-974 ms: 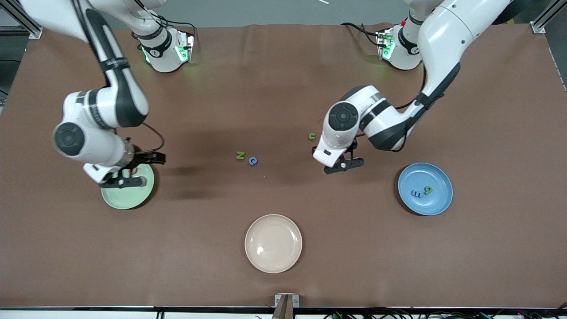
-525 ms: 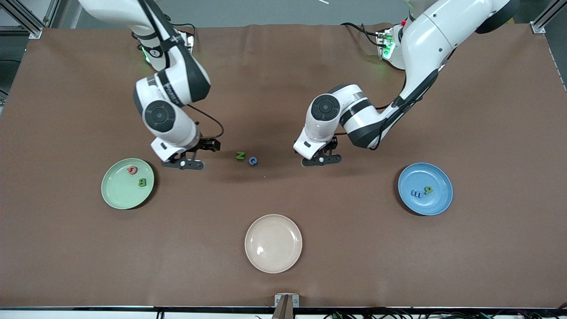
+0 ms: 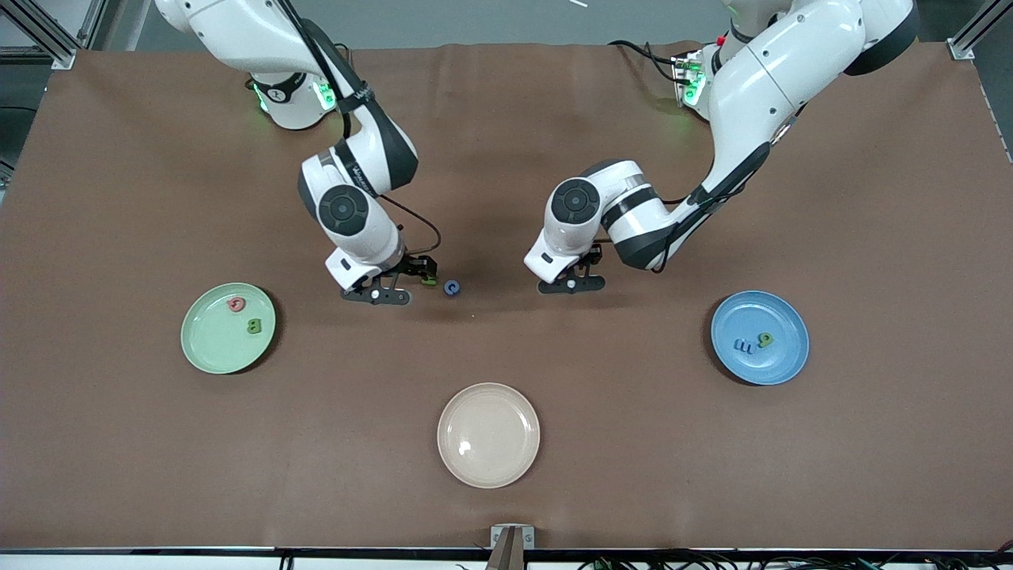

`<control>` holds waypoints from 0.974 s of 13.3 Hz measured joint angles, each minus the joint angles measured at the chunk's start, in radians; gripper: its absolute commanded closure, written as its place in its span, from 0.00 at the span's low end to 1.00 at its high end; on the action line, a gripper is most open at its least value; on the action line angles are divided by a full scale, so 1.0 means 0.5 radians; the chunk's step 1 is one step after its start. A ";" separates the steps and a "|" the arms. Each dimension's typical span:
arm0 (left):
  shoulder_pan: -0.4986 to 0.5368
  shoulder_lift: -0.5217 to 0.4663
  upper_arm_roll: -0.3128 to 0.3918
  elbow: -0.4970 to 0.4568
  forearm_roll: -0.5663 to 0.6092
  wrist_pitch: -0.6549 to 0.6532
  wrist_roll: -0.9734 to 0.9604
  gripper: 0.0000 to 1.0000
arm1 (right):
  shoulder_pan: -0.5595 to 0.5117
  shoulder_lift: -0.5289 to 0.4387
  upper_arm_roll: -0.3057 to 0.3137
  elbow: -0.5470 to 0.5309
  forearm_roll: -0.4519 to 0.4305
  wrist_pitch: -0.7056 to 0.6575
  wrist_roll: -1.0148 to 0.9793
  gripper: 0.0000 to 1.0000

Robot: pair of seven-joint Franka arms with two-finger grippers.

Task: Sort upper and lower case letters into plates
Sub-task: 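Reach the right gripper to the green Z while the left gripper reaches the blue x, then grasp the Z and place it on the green plate while the left gripper grasps x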

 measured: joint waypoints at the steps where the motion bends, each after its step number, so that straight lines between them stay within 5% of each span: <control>1: 0.009 0.000 0.001 -0.013 0.000 0.000 0.000 0.22 | 0.030 0.027 0.000 0.000 0.000 0.032 0.046 0.00; 7: 0.024 0.000 0.002 -0.032 0.037 0.000 0.000 0.31 | 0.124 0.142 -0.002 -0.052 0.001 0.223 0.171 0.01; 13: 0.025 0.000 0.022 -0.052 0.071 0.000 -0.004 0.36 | 0.124 0.204 -0.008 -0.054 0.001 0.257 0.171 0.41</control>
